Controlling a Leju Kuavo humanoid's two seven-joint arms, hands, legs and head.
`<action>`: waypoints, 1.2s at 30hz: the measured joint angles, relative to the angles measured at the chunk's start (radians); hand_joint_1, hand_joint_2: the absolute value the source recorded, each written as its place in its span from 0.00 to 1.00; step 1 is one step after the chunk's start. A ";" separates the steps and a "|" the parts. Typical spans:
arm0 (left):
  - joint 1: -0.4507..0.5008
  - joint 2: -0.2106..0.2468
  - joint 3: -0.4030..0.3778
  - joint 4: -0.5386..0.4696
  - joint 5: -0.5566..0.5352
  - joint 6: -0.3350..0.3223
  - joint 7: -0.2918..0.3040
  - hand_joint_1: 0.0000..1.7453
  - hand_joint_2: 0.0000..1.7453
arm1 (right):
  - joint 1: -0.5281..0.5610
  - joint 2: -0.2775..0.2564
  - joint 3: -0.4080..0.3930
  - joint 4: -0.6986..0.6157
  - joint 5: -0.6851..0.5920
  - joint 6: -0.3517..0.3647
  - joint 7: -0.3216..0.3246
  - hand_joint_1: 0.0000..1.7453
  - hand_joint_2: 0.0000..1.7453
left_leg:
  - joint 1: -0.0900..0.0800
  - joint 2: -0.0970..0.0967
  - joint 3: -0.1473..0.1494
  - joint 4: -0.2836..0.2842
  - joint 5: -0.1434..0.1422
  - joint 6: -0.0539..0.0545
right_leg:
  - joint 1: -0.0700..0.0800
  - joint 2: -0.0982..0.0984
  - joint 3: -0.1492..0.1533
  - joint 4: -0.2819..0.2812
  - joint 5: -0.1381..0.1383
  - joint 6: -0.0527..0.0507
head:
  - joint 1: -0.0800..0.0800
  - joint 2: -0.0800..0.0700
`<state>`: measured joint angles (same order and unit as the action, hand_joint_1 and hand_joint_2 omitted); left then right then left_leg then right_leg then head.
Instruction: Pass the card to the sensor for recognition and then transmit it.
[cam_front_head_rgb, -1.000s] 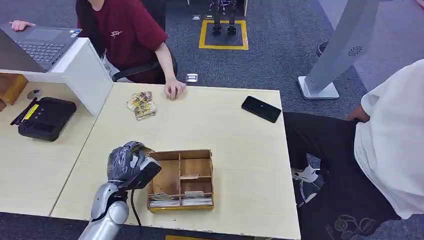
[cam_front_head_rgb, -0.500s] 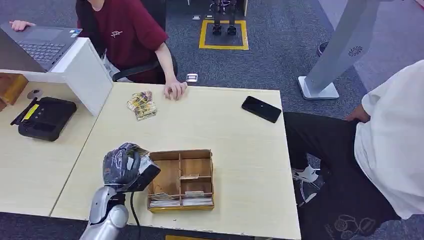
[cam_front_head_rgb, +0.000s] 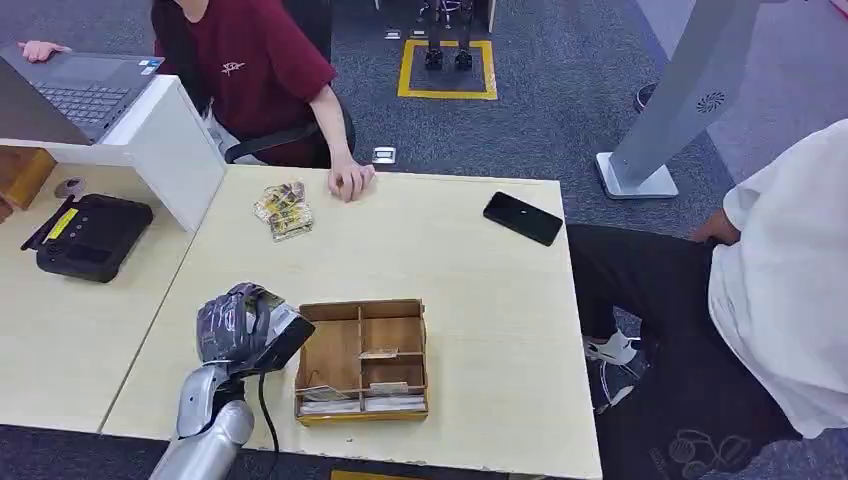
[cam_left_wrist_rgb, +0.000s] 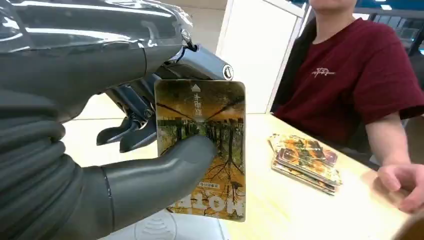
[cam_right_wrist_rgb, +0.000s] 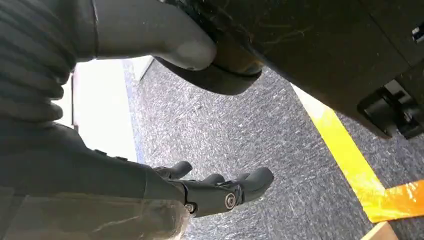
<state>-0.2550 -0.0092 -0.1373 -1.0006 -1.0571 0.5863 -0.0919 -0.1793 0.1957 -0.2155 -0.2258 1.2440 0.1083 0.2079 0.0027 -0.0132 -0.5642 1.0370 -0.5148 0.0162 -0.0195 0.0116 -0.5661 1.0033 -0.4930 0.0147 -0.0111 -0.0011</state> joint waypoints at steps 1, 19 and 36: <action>-0.002 0.000 0.002 0.008 -0.001 0.003 0.001 1.00 1.00 | 0.000 0.000 0.000 0.000 0.000 -0.003 -0.001 0.00 1.00 | 0.000 0.000 0.000 0.000 0.000 0.000 | 0.000 0.000 0.000 0.000 0.000 0.000 | 0.000 0.000; -0.062 0.001 0.038 0.154 -0.045 0.039 0.011 1.00 1.00 | -0.005 0.000 0.004 0.000 0.001 0.013 -0.001 0.00 1.00 | 0.000 0.000 0.001 0.000 0.000 0.001 | 0.000 0.000 0.001 0.000 0.000 0.000 | 0.000 0.000; -0.097 -0.004 0.038 0.301 -0.145 0.051 0.061 1.00 1.00 | -0.009 0.000 0.007 0.000 0.003 0.016 -0.008 0.00 1.00 | 0.000 -0.001 0.003 0.000 0.000 0.001 | 0.000 -0.001 0.003 0.000 0.000 0.000 | 0.000 0.000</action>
<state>-0.3523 -0.0130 -0.0992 -0.7000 -1.2024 0.6374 -0.0309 -0.1886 0.1961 -0.2087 -0.2258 1.2470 0.1240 0.1999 0.0026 -0.0138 -0.5615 1.0369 -0.5152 0.0168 -0.0197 0.0108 -0.5630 1.0033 -0.4932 0.0146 -0.0107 -0.0011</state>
